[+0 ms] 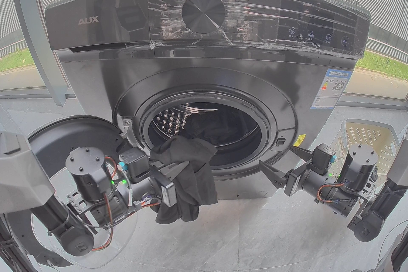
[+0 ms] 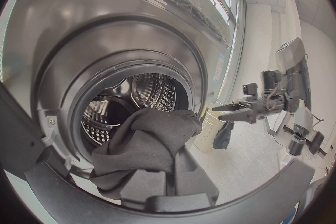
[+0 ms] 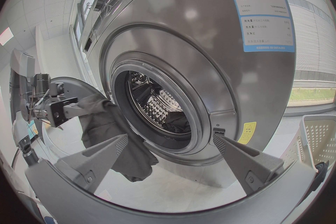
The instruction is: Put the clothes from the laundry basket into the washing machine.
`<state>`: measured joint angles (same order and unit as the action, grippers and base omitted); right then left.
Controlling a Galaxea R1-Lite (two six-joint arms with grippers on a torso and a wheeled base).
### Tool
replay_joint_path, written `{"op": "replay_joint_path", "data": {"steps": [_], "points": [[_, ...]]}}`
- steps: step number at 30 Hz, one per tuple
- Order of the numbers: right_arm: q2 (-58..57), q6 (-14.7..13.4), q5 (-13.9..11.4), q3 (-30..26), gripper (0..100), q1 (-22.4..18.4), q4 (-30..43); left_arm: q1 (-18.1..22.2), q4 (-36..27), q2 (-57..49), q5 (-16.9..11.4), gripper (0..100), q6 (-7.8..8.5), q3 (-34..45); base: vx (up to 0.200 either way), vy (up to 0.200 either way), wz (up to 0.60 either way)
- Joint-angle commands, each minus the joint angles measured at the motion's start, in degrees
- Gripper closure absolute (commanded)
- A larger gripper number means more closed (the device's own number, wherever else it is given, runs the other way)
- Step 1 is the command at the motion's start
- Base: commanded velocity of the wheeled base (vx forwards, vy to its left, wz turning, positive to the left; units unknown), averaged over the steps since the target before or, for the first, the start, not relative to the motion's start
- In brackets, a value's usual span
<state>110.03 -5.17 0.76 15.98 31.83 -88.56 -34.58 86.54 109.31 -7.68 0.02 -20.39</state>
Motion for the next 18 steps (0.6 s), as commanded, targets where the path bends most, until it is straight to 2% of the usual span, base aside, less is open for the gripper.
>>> {"op": "replay_joint_path", "data": {"steps": [1,2,4,6,7,11,14,18], "points": [[-0.3,0.0,0.0,-0.9,0,1.4,0.0,-0.1,0.0,10.1,0.6,100,-0.46,-10.5,0.0,0.0,0.0],[-0.3,0.0,0.0,-0.9,0,1.4,0.0,-0.1,0.0,10.5,0.6,100,-0.46,-10.9,0.0,0.0,0.0],[-0.4,-0.1,0.1,-1.0,0,1.7,0.0,0.0,0.0,15.8,1.1,100,-1.34,-16.8,0.0,0.0,0.0],[-0.5,0.0,0.1,-1.0,0,1.7,0.0,0.0,0.0,17.1,1.2,100,-1.96,-17.9,0.0,0.0,0.0],[-1.0,0.0,0.1,-1.0,0,2.0,0.1,0.4,0.0,19.4,1.3,100,-3.1,-19.8,0.0,0.0,0.0],[-1.0,0.0,0.0,-0.9,0,2.2,0.1,0.7,-0.1,23.8,1.6,100,-3.63,-26.5,0.0,0.0,0.0],[-0.8,0.0,0.0,-0.9,0,2.3,0.0,0.5,-0.5,27.6,4.3,100,-4.16,-32.3,0.0,0.0,0.0],[-0.6,0.0,0.1,-0.9,0,2.8,0.0,0.6,-1.6,31.0,5.0,100,-4.24,-39.1,0.0,0.0,0.0]]}}
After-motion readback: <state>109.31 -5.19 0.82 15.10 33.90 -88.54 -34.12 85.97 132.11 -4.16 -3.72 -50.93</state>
